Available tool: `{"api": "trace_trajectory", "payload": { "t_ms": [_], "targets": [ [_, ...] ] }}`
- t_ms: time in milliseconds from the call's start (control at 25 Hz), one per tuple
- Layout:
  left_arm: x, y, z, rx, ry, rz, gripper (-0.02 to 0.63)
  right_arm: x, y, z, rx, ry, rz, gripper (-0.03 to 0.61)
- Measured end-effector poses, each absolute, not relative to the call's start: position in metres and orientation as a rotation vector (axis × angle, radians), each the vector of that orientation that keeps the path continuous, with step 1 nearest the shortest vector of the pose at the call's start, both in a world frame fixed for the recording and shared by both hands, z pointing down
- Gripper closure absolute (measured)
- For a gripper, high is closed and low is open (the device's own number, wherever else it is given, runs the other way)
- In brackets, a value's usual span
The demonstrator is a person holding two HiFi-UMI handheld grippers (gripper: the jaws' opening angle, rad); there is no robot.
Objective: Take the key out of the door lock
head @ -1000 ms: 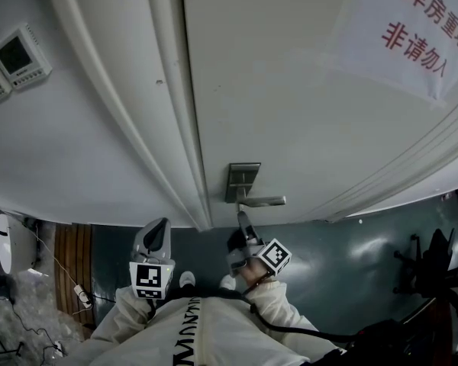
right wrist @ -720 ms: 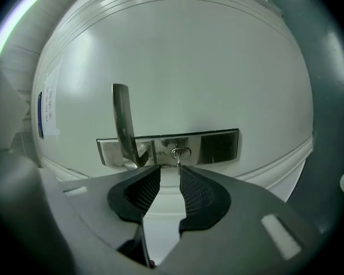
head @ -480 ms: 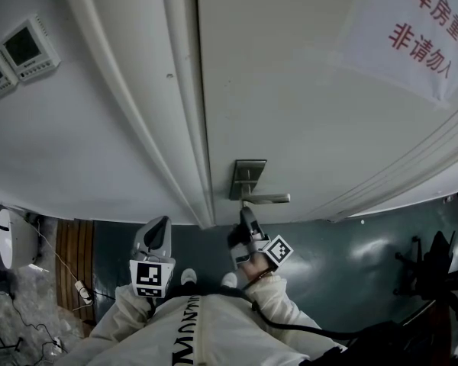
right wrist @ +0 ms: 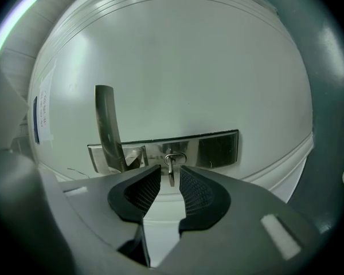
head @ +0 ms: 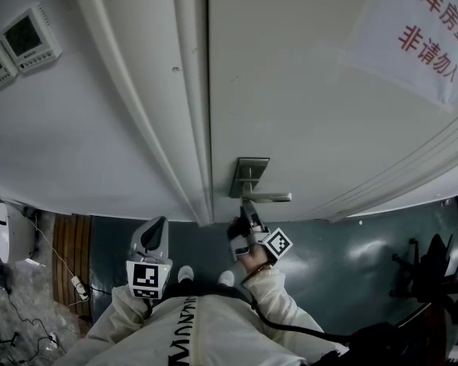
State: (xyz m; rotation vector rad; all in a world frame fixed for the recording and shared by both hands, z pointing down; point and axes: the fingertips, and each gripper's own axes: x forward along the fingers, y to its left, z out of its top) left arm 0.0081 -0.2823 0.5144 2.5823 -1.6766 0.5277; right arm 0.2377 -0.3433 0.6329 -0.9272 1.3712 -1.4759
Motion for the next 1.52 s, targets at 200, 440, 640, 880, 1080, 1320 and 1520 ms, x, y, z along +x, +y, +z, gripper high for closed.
{"api": "trace_trajectory", "payload": {
  "t_ms": [200,440,640,880,1080,1320,1520],
  "targets": [
    [0.002,-0.278,0.514,2.566,-1.694,0.53,0.614,0.234,-0.352,0.63,-0.91,1.349,-1.479,0.477],
    [0.0,-0.28,0.513,2.565,-1.7,0.512,0.614,0.235,-0.359,0.634,-0.926,1.334,-1.492,0.53],
    [0.004,-0.282,0.514,2.574,-1.684,0.511,0.614,0.236,-0.36,0.633,-0.93,1.34,-1.496,0.549],
    [0.007,-0.283,0.516,2.576,-1.67,0.499,0.614,0.235,-0.359,0.632,-0.948,1.355,-1.473,0.552],
    [0.008,-0.283,0.517,2.577,-1.659,0.496,0.614,0.234,-0.357,0.632,-0.958,1.361,-1.471,0.554],
    [0.014,-0.283,0.517,2.596,-1.633,0.497,0.614,0.234,-0.356,0.631,-0.972,1.361,-1.463,0.555],
    [0.013,-0.281,0.517,2.599,-1.63,0.501,0.614,0.235,-0.354,0.631,-0.985,1.353,-1.463,0.555]
  ]
}}
